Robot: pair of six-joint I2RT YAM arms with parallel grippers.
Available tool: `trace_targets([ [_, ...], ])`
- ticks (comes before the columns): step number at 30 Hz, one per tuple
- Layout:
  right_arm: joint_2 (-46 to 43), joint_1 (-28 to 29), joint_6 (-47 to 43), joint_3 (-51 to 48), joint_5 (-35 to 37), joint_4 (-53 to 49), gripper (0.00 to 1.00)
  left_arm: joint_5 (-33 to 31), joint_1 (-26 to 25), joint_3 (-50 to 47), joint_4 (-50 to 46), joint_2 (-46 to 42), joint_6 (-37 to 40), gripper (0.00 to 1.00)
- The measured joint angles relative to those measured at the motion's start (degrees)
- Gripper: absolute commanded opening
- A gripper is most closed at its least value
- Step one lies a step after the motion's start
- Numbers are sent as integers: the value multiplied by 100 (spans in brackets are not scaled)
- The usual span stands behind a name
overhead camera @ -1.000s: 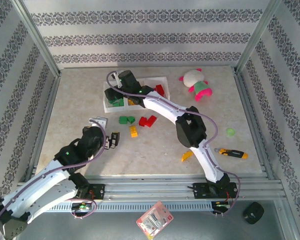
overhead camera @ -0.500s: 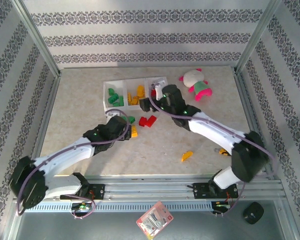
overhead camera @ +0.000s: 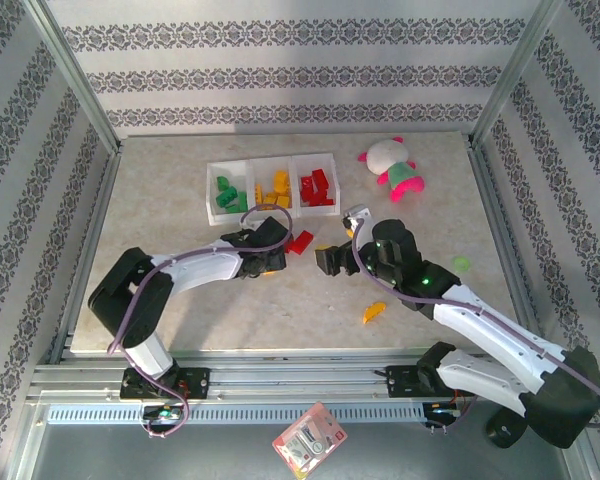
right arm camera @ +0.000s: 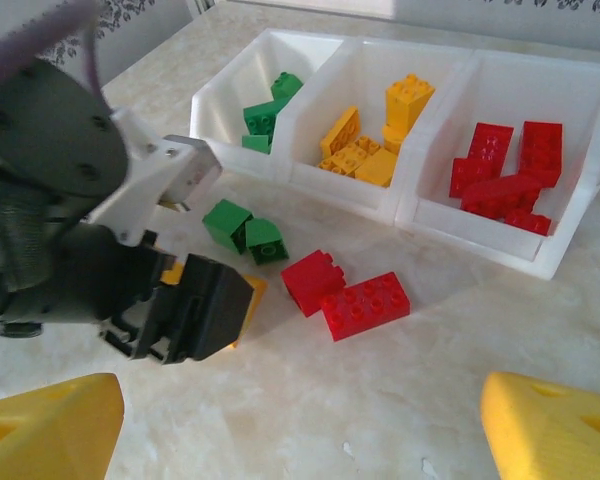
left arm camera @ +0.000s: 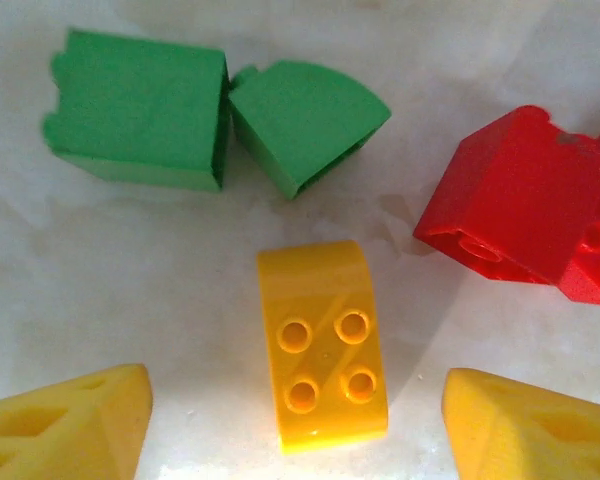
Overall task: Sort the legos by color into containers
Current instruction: Pick up the lego from the center of the table.
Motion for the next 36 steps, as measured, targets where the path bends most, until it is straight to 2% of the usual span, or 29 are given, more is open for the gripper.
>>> trace_targets([
  [10, 111, 0, 0, 0, -160, -162, 92, 173, 0, 358, -26, 664, -210, 34],
  [20, 142, 0, 0, 0, -229, -199, 92, -17, 0, 551, -444, 348, -24, 33],
  [26, 142, 2, 0, 0, -267, -199, 92, -315, 37, 1484, -608, 168, 501, 33],
  [30, 142, 2, 2, 0, -267, -199, 92, -391, 249, 2369, -667, 514, 890, 34],
  [36, 127, 2, 4, 0, -262, -201, 92, -363, 782, 3532, -743, 1593, 1335, 33],
])
